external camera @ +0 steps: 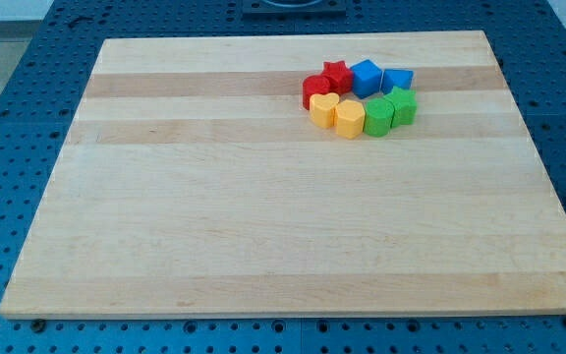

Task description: Move your arm towards the top right of the board

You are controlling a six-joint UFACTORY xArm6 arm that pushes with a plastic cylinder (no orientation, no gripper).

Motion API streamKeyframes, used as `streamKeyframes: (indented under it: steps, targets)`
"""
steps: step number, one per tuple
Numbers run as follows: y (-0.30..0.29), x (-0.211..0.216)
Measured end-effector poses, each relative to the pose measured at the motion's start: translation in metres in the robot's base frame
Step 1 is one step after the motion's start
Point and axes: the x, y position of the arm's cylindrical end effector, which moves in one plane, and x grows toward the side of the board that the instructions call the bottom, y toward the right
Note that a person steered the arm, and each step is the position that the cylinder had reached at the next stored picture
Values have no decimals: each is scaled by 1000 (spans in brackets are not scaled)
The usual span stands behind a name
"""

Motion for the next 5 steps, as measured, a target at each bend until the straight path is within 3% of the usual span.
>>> streamKeyframes:
  steps: [2, 5]
  targets:
    - [-32, -96]
    - [-108, -140]
